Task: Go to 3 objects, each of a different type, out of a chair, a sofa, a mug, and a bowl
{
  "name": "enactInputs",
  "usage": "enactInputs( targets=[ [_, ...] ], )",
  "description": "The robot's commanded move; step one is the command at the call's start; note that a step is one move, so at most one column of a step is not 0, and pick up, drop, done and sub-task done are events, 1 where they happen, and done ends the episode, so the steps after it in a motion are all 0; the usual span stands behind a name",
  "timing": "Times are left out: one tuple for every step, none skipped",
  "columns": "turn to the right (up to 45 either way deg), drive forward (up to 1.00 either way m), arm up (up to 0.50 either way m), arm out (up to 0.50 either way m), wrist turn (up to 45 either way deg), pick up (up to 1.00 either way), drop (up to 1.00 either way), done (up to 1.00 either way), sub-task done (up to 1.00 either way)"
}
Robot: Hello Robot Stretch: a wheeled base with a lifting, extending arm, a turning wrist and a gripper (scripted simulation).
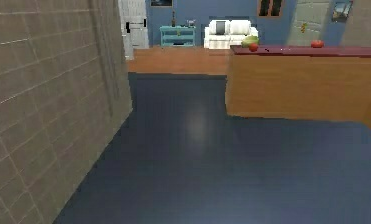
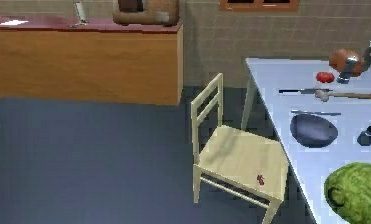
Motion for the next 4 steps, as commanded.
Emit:
enactInputs(
  targets=[
    [0.0, 1.00, 0.00, 0.00, 0.0, 0.00, 0.00, 0.00, 0.00],
    [0.0, 1.00, 0.00, 0.00, 0.0, 0.00, 0.00, 0.00, 0.00],
    [0.0, 0.40, 0.00, 0.00, 0.0, 0.00, 0.00, 0.00, 0.00],
    [0.0, 1.00, 0.00, 0.00, 0.0, 0.00, 0.00, 0.00, 0.00]
  ],
)
